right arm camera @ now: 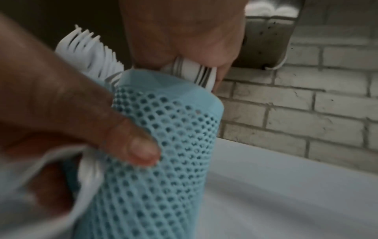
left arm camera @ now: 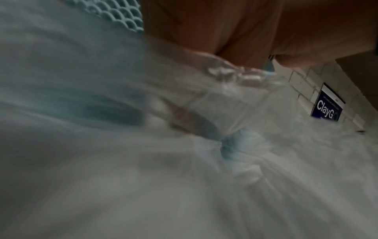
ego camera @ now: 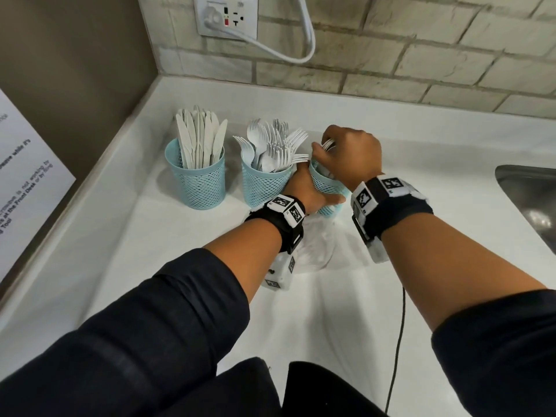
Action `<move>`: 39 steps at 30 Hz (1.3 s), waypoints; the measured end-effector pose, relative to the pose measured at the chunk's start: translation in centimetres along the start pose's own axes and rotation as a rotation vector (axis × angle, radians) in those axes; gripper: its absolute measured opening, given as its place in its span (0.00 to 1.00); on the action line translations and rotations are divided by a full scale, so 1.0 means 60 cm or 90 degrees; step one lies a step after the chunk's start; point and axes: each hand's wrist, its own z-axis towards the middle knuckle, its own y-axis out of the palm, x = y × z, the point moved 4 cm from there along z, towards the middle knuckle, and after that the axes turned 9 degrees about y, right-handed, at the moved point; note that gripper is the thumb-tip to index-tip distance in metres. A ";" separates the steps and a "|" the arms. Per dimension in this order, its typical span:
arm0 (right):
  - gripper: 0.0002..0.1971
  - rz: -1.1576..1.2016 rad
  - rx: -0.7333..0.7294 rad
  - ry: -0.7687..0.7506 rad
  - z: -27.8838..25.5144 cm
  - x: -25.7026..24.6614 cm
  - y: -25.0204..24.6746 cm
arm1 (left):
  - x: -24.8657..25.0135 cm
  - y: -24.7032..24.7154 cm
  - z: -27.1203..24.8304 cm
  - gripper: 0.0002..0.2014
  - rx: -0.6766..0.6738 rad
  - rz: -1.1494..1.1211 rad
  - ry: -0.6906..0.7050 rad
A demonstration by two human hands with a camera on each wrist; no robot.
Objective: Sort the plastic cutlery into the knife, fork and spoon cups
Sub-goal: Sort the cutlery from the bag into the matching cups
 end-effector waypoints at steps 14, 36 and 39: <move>0.19 0.043 -0.005 0.057 0.023 0.015 0.010 | -0.004 0.000 0.002 0.49 0.002 0.015 0.010; 0.26 0.105 -0.082 0.183 0.016 0.020 -0.009 | 0.020 -0.008 -0.021 0.51 -0.012 0.091 -0.013; 0.28 0.091 -0.129 0.221 0.009 0.016 -0.013 | 0.028 -0.011 -0.032 0.47 -0.027 0.116 -0.033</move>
